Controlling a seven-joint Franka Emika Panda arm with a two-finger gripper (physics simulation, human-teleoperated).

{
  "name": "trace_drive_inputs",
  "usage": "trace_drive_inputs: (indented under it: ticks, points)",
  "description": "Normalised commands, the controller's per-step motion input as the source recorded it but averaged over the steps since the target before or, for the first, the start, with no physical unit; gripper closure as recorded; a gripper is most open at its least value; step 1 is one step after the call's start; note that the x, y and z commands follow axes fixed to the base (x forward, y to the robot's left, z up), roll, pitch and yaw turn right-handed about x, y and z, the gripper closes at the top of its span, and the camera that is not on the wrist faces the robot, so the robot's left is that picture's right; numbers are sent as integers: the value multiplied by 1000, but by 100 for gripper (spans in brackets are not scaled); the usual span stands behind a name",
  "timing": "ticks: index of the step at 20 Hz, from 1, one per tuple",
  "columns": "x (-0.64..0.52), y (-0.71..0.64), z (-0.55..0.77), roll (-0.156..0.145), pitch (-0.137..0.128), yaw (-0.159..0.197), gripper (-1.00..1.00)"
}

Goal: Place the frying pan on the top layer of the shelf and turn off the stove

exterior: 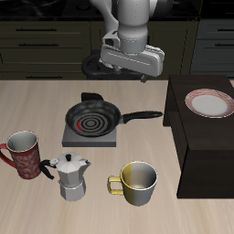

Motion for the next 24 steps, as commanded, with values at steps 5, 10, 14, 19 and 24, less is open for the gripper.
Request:
trace_drive_inputs:
  ticks: [5,10,14,19,24]
  points:
    - [44,-42,-19,7,1,-128,-100]
    - [14,55,-44,27,-2,-96,-100]
    - [8,142,-53,22,-4,-107,-100]
    - [38,133,-112,52,-5,-138,-100]
    - [38,-66,-185,17,-10,-133,-100]
